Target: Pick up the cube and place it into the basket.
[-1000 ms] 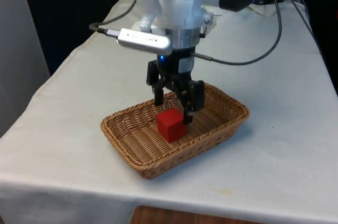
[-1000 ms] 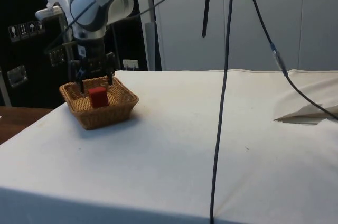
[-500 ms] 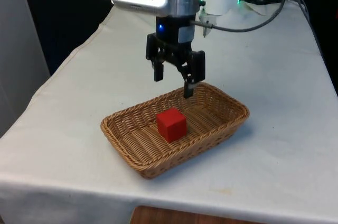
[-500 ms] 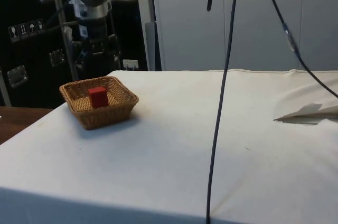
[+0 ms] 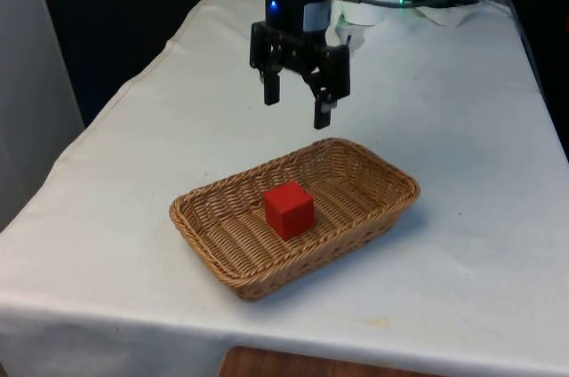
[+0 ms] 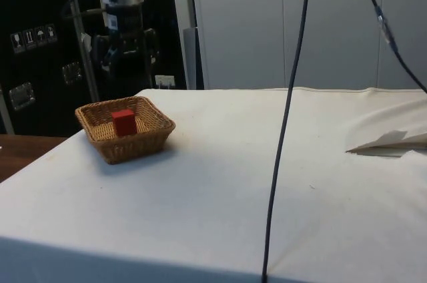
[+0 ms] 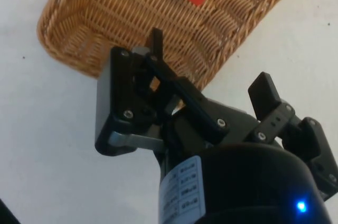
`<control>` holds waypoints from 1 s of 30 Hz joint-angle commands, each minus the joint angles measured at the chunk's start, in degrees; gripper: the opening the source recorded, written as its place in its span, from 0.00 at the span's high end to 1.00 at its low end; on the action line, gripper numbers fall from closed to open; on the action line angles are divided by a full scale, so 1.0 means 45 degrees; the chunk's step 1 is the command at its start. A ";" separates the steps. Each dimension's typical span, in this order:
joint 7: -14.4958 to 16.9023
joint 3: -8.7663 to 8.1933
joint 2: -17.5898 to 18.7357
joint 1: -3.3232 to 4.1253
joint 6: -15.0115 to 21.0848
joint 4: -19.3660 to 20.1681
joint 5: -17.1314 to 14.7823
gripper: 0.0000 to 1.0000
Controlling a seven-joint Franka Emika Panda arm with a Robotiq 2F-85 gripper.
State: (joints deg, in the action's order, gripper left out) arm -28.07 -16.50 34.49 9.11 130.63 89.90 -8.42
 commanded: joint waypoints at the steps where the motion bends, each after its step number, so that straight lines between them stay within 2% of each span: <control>1: 0.0013 -0.0038 -0.0331 0.0076 0.0318 0.0446 0.0051 0.00; 4: 0.0025 -0.0038 -0.0713 0.0115 0.0471 0.0866 0.0051 0.00; 5: 0.0025 0.0000 -0.0497 0.0051 0.0178 0.0560 0.0000 0.00; 6: 0.0025 -0.0038 -0.0815 0.0127 0.0522 0.0980 0.0051 0.00; 11: 0.0038 -0.0038 -0.1362 0.0191 0.0853 0.1655 0.0051 0.00; 13: 0.0051 0.0000 -0.1286 0.0140 0.0662 0.1541 0.0000 0.00; 14: 0.0038 -0.0038 -0.1541 0.0204 0.0980 0.1884 0.0051 0.00; 18: 0.0051 -0.0038 -0.1999 0.0255 0.1299 0.2483 0.0064 0.00; 22: 0.0064 -0.0025 -0.2394 0.0280 0.1579 0.2979 0.0064 0.00; 23: 0.0089 0.0000 -0.2305 0.0229 0.1388 0.2878 0.0013 0.00; 24: 0.0076 -0.0025 -0.2496 0.0293 0.1655 0.3119 0.0064 0.00; 30: 0.0102 -0.0025 -0.3183 0.0344 0.2215 0.4023 0.0089 0.00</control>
State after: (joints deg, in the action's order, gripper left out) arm -27.50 -16.44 20.86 10.43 139.46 107.09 -8.31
